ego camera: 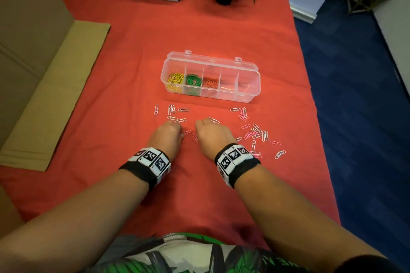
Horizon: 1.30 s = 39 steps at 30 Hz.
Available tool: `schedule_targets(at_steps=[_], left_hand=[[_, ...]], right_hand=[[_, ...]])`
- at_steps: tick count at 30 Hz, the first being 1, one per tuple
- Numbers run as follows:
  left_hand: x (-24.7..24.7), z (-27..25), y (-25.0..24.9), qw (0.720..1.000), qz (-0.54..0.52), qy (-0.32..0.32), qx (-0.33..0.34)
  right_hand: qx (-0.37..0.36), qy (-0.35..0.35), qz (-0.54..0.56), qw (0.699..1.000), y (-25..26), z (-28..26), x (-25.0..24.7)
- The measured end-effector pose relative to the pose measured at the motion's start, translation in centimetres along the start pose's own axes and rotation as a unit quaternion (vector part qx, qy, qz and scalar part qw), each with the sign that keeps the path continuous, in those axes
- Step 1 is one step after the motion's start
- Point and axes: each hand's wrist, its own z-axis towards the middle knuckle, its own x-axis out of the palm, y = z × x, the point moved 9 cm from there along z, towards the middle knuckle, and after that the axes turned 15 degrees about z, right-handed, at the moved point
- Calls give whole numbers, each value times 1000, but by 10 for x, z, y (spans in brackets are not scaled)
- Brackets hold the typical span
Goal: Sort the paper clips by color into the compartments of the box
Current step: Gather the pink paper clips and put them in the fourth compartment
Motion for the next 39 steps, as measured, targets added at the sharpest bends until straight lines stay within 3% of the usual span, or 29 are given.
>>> schedule_targets(at_steps=[5, 7, 9, 10, 11, 14, 15, 16, 18, 20, 21, 22, 23, 25, 26, 27, 28, 29, 30, 31, 32, 34, 35, 37, 39], left_hand=[[0, 0, -4, 1000, 24, 16, 10], [-4, 1, -7, 1000, 15, 5, 14], [-6, 3, -10, 1000, 15, -3, 22], [-7, 4, -12, 999, 19, -5, 29], [-7, 5, -15, 999, 24, -4, 36], [-3, 6, -19, 998, 43, 7, 50], [-2, 6, -18, 998, 45, 12, 44], [-2, 6, -17, 998, 37, 14, 39], [-4, 7, -15, 999, -17, 13, 25], [-5, 7, -12, 990, -131, 41, -16], [-3, 5, -9, 967, -238, 76, -52], [1, 2, -9, 920, -365, 109, -91], [7, -3, -12, 849, -490, 147, -130], [10, -12, -22, 700, -667, 203, -156], [7, -14, -26, 653, -709, 218, -152], [3, -16, -28, 624, -733, 228, -147], [4, -16, -28, 615, -739, 233, -146], [4, -16, -28, 619, -735, 232, -153], [8, -15, -26, 650, -708, 224, -161], [11, -12, -22, 703, -661, 204, -164], [12, -8, -17, 776, -587, 174, -150], [8, 0, -12, 914, -386, 100, -74], [6, 1, -15, 956, -281, 81, -24], [9, -2, -20, 990, -112, 63, 50], [7, -4, -26, 995, -25, 34, 93]], right_hand=[[8, 10, -14, 1000, 2, 1, -3], [71, 7, 85, 994, -16, 2, -7], [140, -9, 233, 962, -39, 0, -12], [175, -20, 325, 929, -52, -4, -12], [211, -28, 437, 874, -63, -9, -10], [259, -83, 721, 638, -83, -31, -4], [259, -95, 759, 589, -86, -36, -4], [260, -101, 779, 562, -89, -41, -5], [271, -105, 784, 549, -94, -47, -4], [284, -106, 779, 549, -95, -48, -2], [291, -109, 767, 562, -96, -48, -1], [295, -115, 738, 595, -98, -46, -1], [294, -120, 683, 657, -100, -42, -4], [265, -106, 501, 817, -95, -32, -15], [239, -87, 401, 880, -87, -26, -20], [217, -70, 308, 924, -79, -23, -22], [194, -56, 227, 953, -73, -20, -22], [170, -48, 164, 970, -67, -18, -21], [148, -44, 119, 981, -62, -17, -20], [134, -43, 93, 986, -57, -16, -20], [126, -42, 79, 988, -55, -14, -18], [130, -35, 78, 988, -57, -11, -17], [134, -30, 86, 987, -60, -10, -17], [136, -36, 128, 982, -63, -8, -19], [140, -70, 212, 965, -68, -8, -26]])
